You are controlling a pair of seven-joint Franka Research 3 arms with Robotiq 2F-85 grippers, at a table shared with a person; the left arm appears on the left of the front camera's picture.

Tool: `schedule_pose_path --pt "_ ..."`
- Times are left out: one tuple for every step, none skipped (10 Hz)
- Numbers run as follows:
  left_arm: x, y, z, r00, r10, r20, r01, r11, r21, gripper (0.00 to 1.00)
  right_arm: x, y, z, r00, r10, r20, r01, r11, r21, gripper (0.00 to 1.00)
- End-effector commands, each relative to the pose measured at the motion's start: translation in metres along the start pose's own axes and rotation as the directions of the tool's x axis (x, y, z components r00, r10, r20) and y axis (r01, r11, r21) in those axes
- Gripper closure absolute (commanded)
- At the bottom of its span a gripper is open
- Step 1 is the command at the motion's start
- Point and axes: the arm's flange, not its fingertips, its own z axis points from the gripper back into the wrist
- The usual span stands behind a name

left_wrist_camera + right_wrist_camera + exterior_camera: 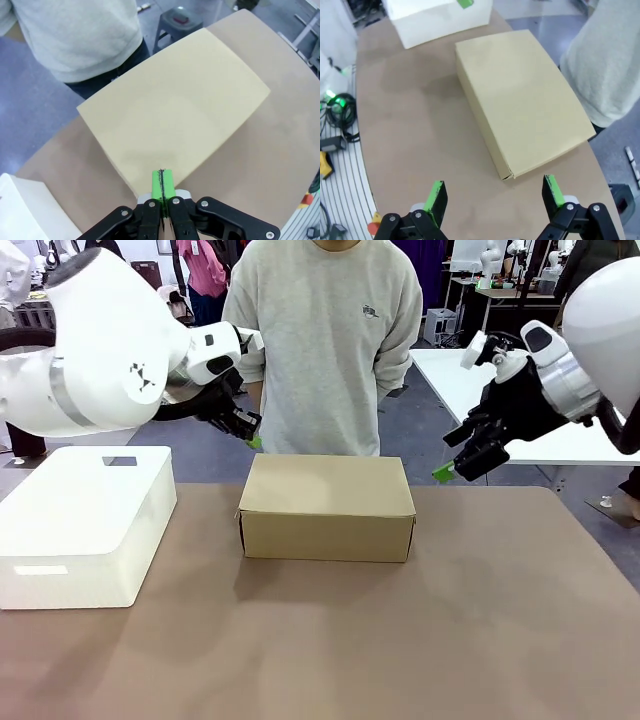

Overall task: Pack the shoes into the box.
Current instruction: Press down on the lid of the Shoes Box.

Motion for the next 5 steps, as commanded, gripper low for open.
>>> schedule_pose_path --pt "0.018 -0.007 -0.013 0.998 0.068 0.000 -0.068 0.997 0.027 1.00 0.012 0.015 0.011 0.995 -0.073 -0.070 0.067 0.994 -0.086 0.00" --pt "0.023 -0.008 -0.021 0.998 0.058 0.003 -0.058 0.998 -0.001 1.00 0.013 0.019 0.016 0.992 -0.085 -0.088 0.073 0.989 -0.128 0.00" --pt "0.029 -0.010 -0.028 0.999 0.041 -0.002 -0.042 0.999 -0.026 1.00 0.015 0.023 0.021 0.990 -0.098 -0.102 0.082 0.985 -0.150 0.00" --pt "0.033 -0.011 -0.035 0.999 0.033 -0.009 -0.033 0.999 -0.043 1.00 0.015 0.028 0.026 0.988 -0.108 -0.107 0.087 0.978 -0.188 0.00" --pt "0.039 -0.012 -0.041 0.999 0.031 -0.012 -0.032 0.999 -0.043 1.00 0.016 0.033 0.031 0.987 -0.116 -0.116 0.089 0.973 -0.214 0.00"
